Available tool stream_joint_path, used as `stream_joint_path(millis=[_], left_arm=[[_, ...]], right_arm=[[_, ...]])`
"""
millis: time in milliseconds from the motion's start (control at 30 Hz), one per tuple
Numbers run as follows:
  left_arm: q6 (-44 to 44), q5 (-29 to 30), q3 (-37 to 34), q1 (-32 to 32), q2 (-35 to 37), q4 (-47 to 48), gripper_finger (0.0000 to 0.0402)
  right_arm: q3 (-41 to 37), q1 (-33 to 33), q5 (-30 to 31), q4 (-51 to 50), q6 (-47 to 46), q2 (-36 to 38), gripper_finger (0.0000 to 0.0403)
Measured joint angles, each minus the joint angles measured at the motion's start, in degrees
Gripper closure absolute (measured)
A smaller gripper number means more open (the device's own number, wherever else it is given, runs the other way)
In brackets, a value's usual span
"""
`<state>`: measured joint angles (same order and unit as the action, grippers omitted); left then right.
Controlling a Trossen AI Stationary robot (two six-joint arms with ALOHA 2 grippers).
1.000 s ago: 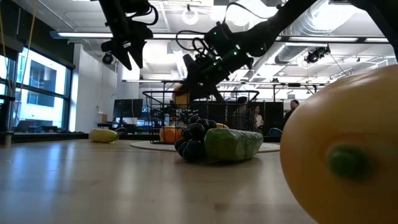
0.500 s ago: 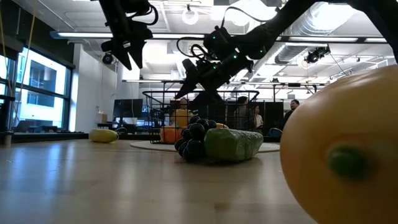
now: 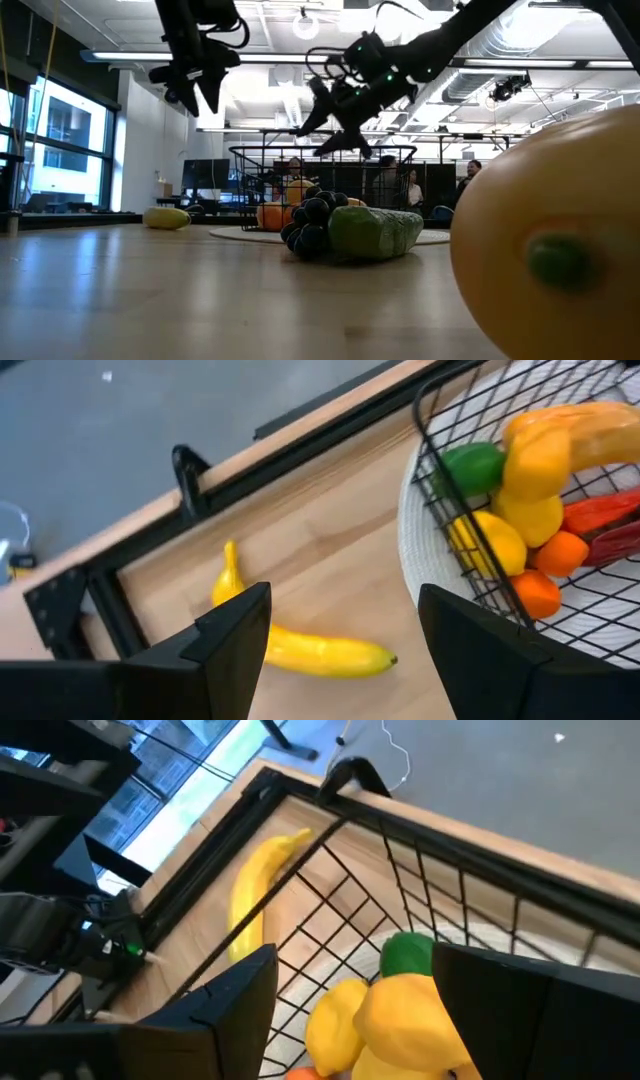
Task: Build produce basket
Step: Put the yellow banana into the black wire basket
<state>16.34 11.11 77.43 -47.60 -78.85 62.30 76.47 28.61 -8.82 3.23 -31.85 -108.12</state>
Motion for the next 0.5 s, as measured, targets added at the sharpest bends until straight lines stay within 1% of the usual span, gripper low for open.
stream_joint_path(millis=[133, 267, 500], left_arm=[[1.72, -0.59, -0.01, -1.22, 0.00, 1.74, 0.0158], [3.32, -1.02, -0.02, -2.26, 0.00, 3.13, 0.0158], [9.05, -0.35, -0.21, -3.40, 0.00, 3.88, 0.0158]], right_arm=[[0.00, 0.74, 0.22, -3.24, 1.07, 3.31, 0.0158], [0.00, 1.20, 2.76, -6.66, 2.78, 6.52, 0.0158], [0.00, 3.28, 4.20, -9.16, 6.51, 11.77, 0.0158]])
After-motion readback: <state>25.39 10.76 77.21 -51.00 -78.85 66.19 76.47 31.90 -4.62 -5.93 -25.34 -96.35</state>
